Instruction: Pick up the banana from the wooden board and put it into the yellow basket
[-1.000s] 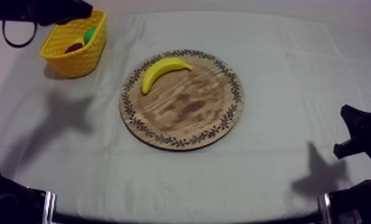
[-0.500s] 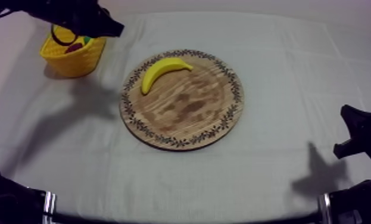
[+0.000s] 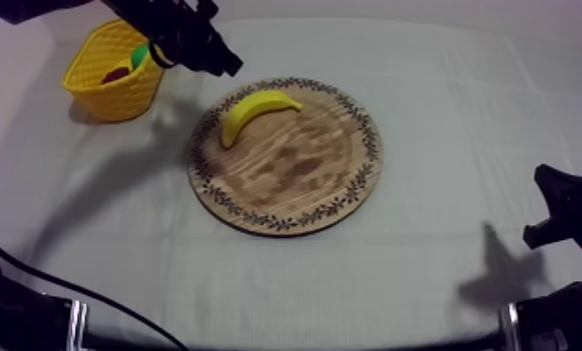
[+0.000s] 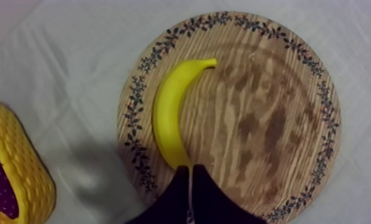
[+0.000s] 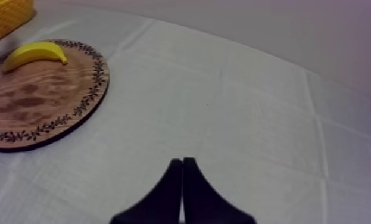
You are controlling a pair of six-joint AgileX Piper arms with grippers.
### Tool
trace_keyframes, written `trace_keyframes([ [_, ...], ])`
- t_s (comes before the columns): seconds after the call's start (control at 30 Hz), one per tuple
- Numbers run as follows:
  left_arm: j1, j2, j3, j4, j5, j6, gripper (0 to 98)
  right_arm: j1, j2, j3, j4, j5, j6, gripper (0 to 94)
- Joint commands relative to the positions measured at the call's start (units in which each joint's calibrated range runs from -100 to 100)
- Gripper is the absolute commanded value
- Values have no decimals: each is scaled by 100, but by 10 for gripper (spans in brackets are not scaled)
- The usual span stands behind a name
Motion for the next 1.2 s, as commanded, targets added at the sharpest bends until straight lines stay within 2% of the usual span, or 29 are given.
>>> trace_keyframes([
  [0.0, 5, 107, -53, 8, 32, -12, 0, 0, 0, -5, -1, 4, 0, 3],
  [0.23, 10, 268, -87, 16, 81, -42, 0, 0, 0, -5, -1, 4, 0, 3],
  [0.3, 2, 274, -66, 7, 83, -19, 30, 0, 0, -5, -1, 4, 0, 3],
  [0.37, -9, 268, -22, 3, 72, 5, 139, 0, 0, -5, -1, 4, 0, 3],
  [0.57, -57, 220, 273, 11, -167, 59, 598, 0, 0, -5, -1, 4, 0, 3],
  [0.67, -63, 198, 483, 16, -398, 64, 706, 0, 0, -5, -1, 4, 0, 3],
  [0.83, -57, 180, 641, 26, -592, 0, 749, 0, 0, -5, -1, 4, 0, 3],
  [1.17, -39, 451, 676, 32, -747, -23, 744, 0, 0, -5, -1, 4, 0, 3],
])
